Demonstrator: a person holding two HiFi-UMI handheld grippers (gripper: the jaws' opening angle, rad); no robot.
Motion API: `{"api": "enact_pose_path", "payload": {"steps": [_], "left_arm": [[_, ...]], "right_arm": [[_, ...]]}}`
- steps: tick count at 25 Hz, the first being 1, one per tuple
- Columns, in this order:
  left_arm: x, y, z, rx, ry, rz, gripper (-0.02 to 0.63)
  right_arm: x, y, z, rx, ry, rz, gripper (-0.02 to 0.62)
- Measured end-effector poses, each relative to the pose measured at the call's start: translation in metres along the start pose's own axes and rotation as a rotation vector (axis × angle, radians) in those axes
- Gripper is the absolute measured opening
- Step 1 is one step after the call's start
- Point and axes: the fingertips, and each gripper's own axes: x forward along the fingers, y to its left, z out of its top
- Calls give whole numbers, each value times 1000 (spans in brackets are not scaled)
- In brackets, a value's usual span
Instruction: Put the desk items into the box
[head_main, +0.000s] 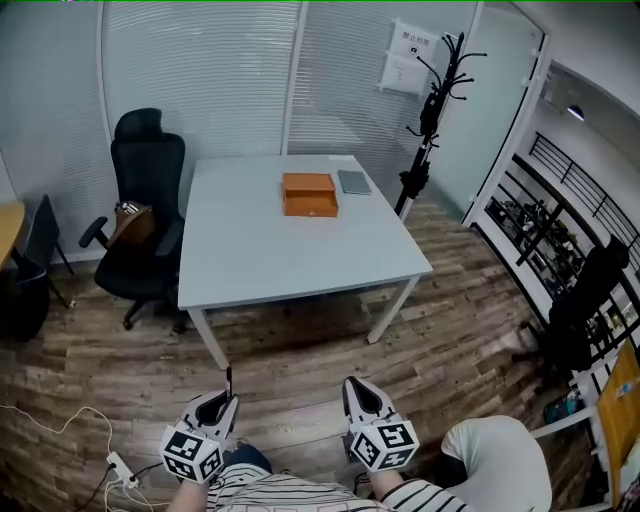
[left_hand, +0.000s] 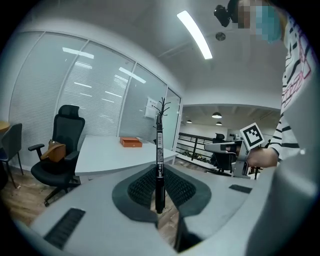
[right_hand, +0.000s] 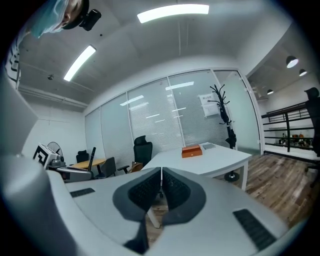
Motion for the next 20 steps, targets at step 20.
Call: {"api": "enact_pose_path", "payload": {"steps": [20], "left_arm": [[134, 140, 57, 9, 12, -118, 60]], "right_arm": [[163, -32, 35, 37, 1, -137, 26]]}}
